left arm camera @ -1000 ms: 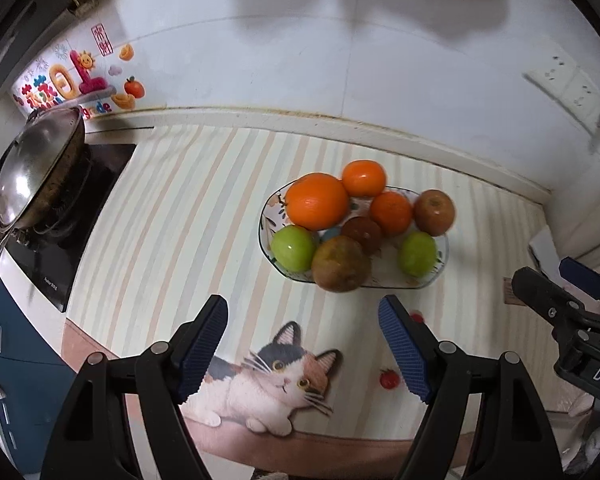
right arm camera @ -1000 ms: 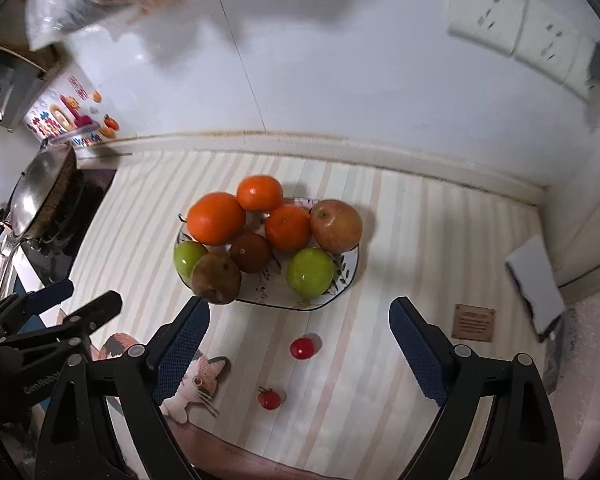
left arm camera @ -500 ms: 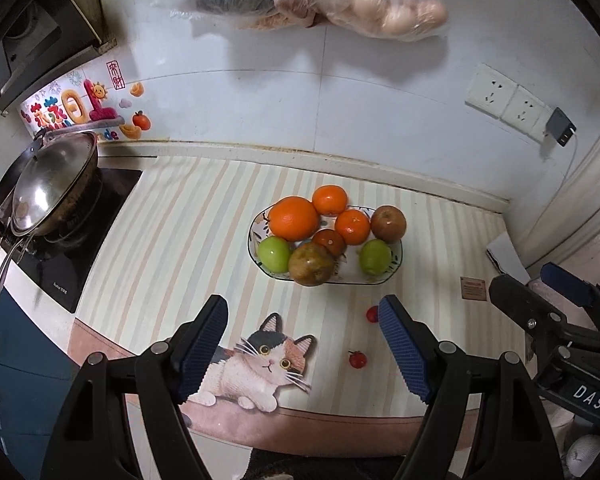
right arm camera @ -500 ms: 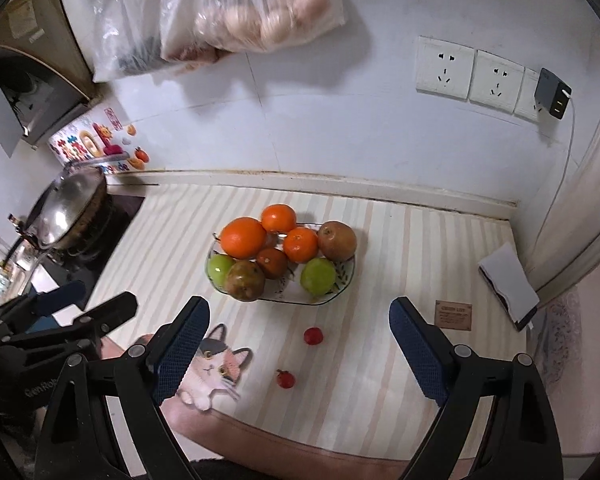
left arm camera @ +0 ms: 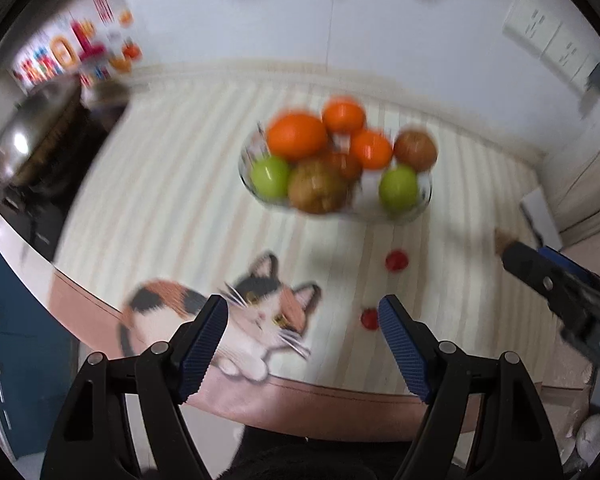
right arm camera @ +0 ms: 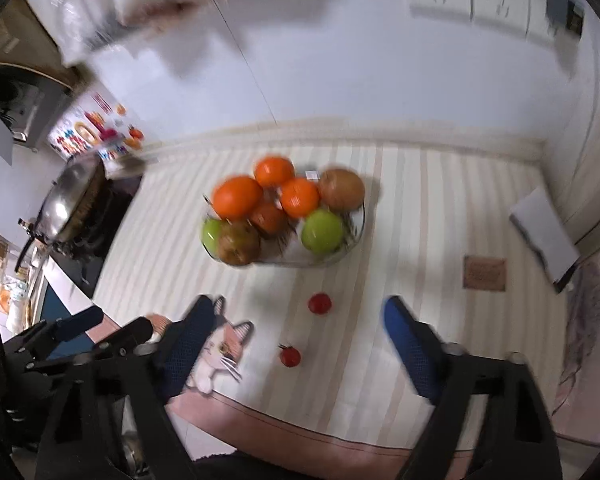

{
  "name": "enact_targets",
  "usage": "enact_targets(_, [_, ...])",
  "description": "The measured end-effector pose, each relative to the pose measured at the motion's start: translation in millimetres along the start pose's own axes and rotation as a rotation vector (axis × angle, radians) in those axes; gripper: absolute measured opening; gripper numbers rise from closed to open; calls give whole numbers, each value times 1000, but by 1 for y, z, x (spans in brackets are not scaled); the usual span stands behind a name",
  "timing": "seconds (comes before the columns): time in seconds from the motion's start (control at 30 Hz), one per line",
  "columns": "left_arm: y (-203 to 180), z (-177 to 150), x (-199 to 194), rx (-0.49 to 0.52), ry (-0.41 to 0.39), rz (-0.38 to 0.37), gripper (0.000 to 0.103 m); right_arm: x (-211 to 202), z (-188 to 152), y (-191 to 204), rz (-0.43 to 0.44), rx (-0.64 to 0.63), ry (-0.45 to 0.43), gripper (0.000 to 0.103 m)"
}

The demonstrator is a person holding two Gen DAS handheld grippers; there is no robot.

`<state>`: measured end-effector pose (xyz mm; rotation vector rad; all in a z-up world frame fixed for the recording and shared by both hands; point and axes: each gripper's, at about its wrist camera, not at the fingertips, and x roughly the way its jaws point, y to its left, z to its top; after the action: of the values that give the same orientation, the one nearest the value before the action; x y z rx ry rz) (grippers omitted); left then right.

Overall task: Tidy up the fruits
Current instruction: 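Grasp a cherry tomato with the right tool while the left grasps another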

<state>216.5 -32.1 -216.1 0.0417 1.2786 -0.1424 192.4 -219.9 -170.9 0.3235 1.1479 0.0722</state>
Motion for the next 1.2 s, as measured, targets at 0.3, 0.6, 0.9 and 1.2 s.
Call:
enact_targets(0.3, [-9, -15, 104, -77, 211, 5, 77, 135, -2, -31, 61, 52, 196, 59])
enact_targets(0.6, [-16, -25, 134, -124, 257, 23, 77, 213, -4, -21, 37, -2, 289, 41])
enact_targets(0.9, [-45, -27, 135, -67, 242, -27, 77, 190, -15, -37, 15, -33, 250, 32])
enact_targets(1.2, [-98, -27, 155, 52, 264, -75, 49, 177, -36, -77, -8, 51, 247, 32])
